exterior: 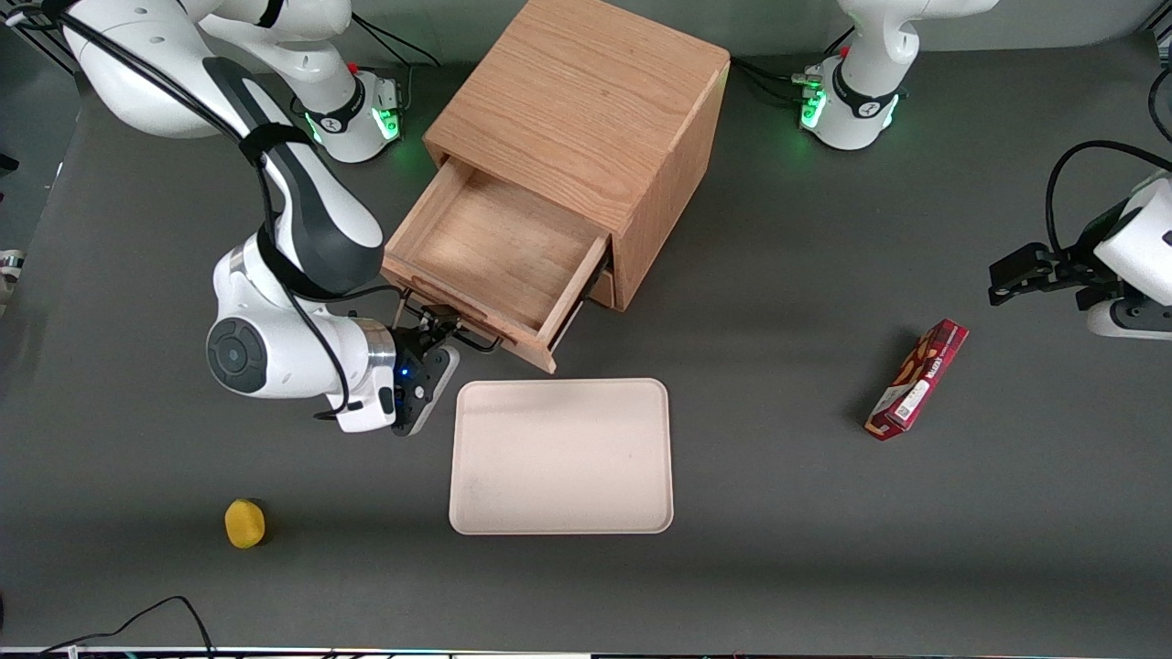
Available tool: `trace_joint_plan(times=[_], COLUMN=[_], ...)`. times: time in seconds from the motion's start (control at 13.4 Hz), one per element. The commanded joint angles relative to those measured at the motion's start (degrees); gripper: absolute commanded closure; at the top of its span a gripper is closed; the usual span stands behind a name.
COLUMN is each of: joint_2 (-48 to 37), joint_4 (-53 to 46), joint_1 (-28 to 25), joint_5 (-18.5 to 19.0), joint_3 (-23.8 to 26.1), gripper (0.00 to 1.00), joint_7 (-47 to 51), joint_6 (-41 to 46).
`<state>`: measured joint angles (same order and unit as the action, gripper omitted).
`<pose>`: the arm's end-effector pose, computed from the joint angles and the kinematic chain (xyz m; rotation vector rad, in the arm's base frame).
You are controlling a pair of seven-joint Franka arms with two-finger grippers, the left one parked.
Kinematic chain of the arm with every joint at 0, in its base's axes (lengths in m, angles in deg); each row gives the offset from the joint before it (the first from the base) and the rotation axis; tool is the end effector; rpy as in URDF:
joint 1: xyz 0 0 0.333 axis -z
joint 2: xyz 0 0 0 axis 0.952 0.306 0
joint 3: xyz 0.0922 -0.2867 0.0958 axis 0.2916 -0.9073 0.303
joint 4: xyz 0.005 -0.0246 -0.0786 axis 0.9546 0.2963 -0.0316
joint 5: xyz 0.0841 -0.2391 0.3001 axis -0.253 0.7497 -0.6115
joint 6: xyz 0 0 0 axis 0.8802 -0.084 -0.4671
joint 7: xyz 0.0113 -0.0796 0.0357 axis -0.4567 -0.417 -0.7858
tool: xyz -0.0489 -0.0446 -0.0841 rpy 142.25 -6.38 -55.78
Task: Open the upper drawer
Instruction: 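Pull the upper drawer outward by its handle with the right gripper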
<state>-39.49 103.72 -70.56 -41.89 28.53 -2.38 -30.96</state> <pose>0.6372 0.2500 0.3696 -2.4591 -1.2179 0.1747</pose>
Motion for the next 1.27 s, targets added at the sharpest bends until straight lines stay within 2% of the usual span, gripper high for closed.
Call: trace_joint_plan(times=[0.0,0.45,0.67,0.82,0.97,1.2], joint_2=[3.4,5.6,6.2,3.2,-3.1,-11.2], joint_4=[-6.6,-11.6,-15.8,-15.8,-15.4,-15.4], joint_1=[-0.4,-0.3,-0.9,-0.9,-1.1,-0.9], joint_5=[1.4,1.4,1.2,0.9,0.8,0.7], joint_3=[-1.9,-4.2,-4.6,-4.0,-3.4,-2.2], gripper=[0.0,0.0,0.0,0.0,0.0,0.0], joint_7=[-3.7,-10.3,-9.0,-4.3,7.0,24.4], joint_6=[3.8,6.7,10.3,12.7,13.4,20.6])
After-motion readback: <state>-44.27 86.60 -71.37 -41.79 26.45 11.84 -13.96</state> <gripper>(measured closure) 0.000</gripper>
